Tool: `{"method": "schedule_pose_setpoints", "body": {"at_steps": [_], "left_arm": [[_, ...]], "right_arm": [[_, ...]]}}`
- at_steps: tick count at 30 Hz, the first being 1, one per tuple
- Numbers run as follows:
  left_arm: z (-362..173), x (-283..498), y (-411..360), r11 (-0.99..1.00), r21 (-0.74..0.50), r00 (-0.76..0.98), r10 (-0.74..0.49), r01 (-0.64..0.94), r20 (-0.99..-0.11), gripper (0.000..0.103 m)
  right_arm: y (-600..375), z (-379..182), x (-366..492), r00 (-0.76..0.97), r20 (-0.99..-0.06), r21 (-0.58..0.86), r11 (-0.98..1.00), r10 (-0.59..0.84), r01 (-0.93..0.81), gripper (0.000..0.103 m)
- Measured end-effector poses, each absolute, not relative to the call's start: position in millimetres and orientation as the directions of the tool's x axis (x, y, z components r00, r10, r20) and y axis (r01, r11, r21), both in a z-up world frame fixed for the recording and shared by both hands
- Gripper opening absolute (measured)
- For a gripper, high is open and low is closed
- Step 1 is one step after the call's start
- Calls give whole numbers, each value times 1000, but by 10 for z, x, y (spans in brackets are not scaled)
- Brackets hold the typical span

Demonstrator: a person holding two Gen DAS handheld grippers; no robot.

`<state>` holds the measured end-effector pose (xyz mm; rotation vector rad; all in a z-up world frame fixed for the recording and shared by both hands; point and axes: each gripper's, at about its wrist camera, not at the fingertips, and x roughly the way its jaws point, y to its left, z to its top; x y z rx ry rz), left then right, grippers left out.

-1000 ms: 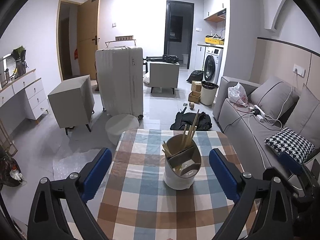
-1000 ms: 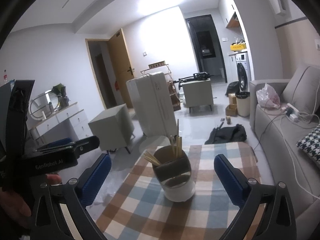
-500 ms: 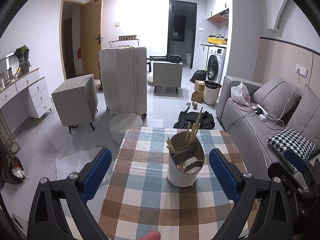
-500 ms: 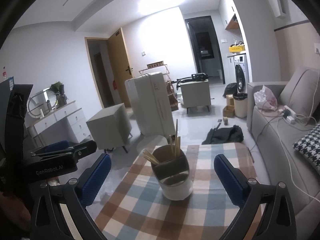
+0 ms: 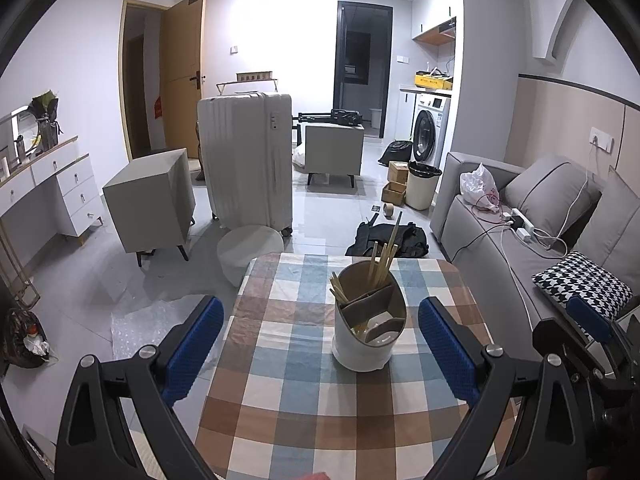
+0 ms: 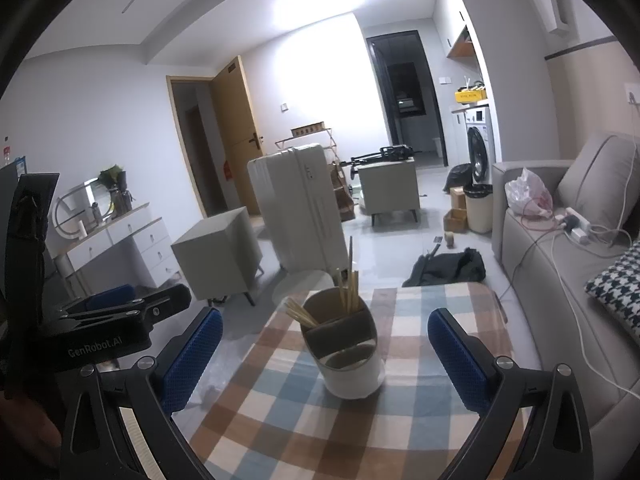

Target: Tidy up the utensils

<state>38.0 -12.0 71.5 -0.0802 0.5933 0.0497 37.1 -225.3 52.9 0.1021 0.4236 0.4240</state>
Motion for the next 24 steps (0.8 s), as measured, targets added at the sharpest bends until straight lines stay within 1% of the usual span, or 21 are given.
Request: {"method": "schedule_pose_setpoints", "body": {"at_steps": [16,20,24], "left_arm": [[728,376,-130,997,-65,823,1,-46,-568,95],[735,361,-159,997,-54,830,17,-57,-557,95],[718,367,-155,996,-60,825,15,-60,-565,95]], "right_arm": [[-2269,547,351,833,-380,187,915,402,-357,103],[-2275,544,354,832,-381,187,915,402,-357,103],[-2277,541,356,832,-383,191,915,403,-355,103]]}}
